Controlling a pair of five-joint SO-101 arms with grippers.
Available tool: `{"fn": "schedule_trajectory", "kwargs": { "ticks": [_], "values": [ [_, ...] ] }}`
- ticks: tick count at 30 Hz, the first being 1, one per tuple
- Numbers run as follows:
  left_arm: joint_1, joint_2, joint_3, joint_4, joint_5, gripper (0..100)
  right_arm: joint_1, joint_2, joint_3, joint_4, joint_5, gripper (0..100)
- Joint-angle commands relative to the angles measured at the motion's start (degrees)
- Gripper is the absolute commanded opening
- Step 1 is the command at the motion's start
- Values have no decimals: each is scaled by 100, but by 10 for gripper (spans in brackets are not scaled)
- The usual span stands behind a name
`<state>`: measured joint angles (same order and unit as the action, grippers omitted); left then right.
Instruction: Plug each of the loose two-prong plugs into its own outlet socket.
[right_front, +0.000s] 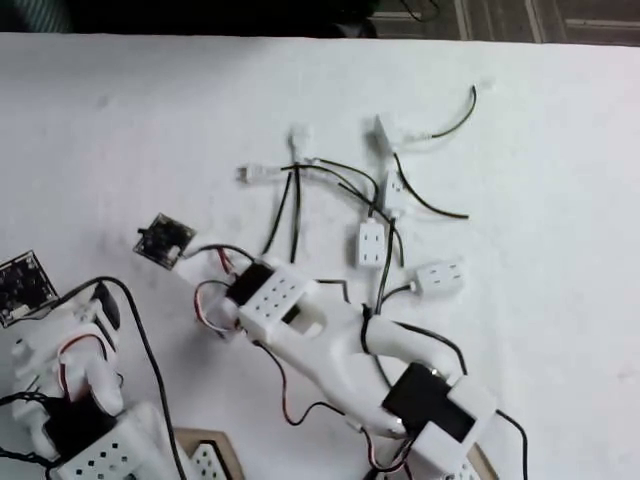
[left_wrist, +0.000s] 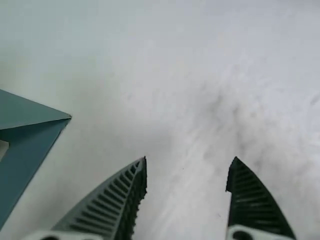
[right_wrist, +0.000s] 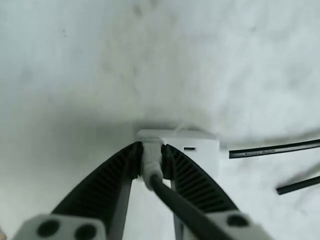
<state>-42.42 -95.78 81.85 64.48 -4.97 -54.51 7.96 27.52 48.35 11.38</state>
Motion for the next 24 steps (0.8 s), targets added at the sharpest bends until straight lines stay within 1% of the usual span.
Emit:
{"fn": "schedule_trajectory", "kwargs": {
  "ticks": [1,7,11,17,24],
  "values": [
    [-31,-48,-18,-79,-35,267,145,101,202,409,88,17],
    [-31,-48,-18,-88,-35,267,145,22,176,567,237,17],
    [-31,-48,-18,-88,-35,267,321,-505,167,734,237,17],
    [-22,-48,-9,-88,-35,267,1138,-1947,193,1244,281,17],
    [-22,-48,70,-132,-44,267,2352,-3266,26,1042,281,17]
  ]
}}
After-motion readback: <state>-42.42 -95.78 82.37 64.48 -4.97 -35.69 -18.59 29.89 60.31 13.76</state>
